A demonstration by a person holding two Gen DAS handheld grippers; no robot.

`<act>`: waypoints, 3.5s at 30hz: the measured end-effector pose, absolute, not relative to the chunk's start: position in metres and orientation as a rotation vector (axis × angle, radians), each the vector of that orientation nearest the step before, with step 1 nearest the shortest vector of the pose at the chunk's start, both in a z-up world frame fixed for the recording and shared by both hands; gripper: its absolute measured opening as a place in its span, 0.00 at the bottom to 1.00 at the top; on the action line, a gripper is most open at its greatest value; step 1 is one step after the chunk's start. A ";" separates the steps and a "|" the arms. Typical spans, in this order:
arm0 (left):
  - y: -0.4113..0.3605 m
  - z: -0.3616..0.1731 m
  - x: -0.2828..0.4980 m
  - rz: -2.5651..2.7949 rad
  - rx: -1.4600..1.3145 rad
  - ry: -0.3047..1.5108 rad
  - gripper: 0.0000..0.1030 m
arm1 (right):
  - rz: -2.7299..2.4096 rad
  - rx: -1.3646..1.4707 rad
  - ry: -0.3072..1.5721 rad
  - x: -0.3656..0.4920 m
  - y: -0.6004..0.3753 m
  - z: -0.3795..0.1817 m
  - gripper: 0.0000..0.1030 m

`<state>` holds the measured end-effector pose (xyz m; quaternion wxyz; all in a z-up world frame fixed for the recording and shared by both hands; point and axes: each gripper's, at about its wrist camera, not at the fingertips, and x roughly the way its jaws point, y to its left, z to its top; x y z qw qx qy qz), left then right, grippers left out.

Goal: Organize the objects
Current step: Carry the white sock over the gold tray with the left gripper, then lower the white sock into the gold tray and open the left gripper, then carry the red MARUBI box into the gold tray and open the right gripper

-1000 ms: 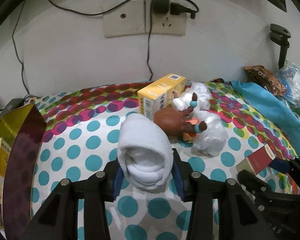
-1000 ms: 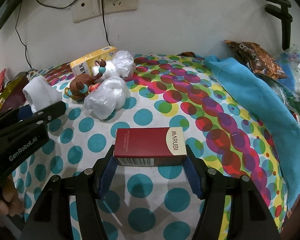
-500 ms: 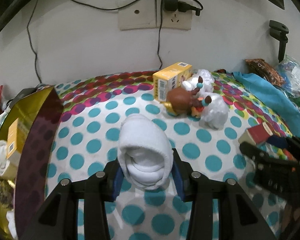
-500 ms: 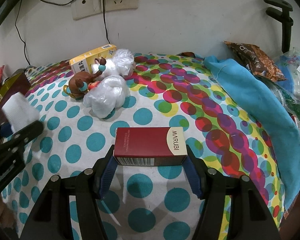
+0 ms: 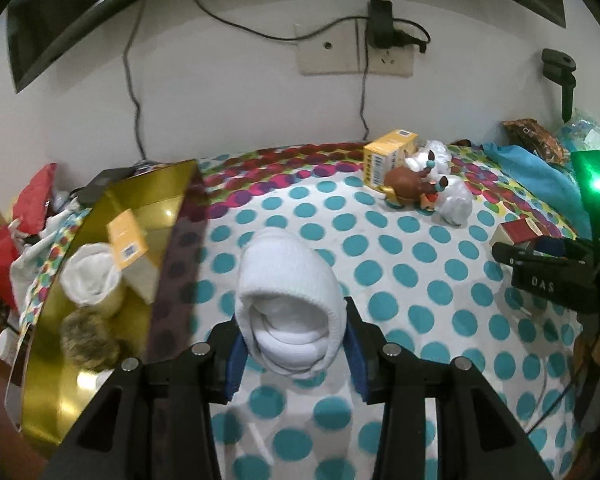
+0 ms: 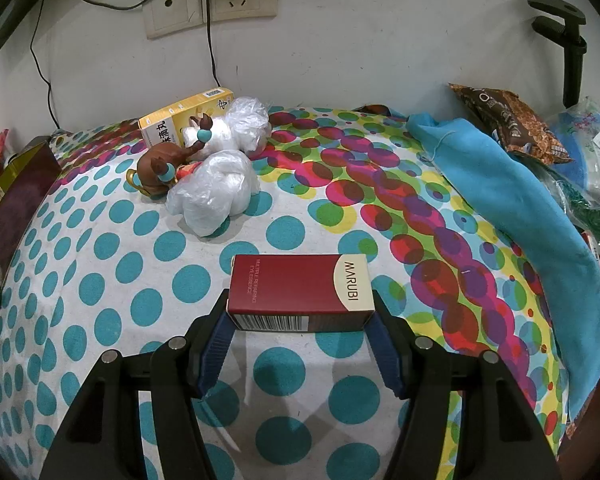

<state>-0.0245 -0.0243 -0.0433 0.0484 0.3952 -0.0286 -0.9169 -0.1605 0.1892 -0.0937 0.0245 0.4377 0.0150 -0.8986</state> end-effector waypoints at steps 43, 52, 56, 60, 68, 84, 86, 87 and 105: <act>-0.191 -0.061 0.050 -2.475 1.374 0.277 0.44 | -2.801 1.361 0.061 -0.160 0.181 -0.093 0.59; -0.190 -0.049 0.057 -2.520 1.365 0.271 0.46 | -2.807 1.364 0.074 -0.161 0.177 -0.092 0.59; -0.186 -0.038 0.062 -2.561 1.323 0.212 0.49 | -2.820 1.357 0.114 -0.161 0.176 -0.092 0.58; -0.186 -0.032 0.066 -2.580 1.288 0.182 0.55 | -2.829 1.308 0.171 -0.156 0.176 -0.089 0.58; -0.193 -0.032 0.072 -2.561 1.259 0.172 0.56 | -2.822 1.210 0.065 -0.142 0.177 -0.077 0.58; -0.220 -0.022 0.090 -2.586 1.206 0.273 0.58 | -2.401 0.904 0.262 -0.091 -0.005 -0.003 0.58; -0.225 -0.021 0.092 -2.584 1.196 0.288 0.58 | -2.367 0.901 0.323 -0.085 -0.024 -0.001 0.58; -0.227 -0.020 0.094 -2.584 1.192 0.294 0.58 | -2.348 0.904 0.355 -0.084 -0.030 -0.001 0.58; -0.249 -0.026 0.099 -2.559 1.172 0.358 0.58 | -2.288 1.080 0.565 -0.077 -0.084 -0.030 0.58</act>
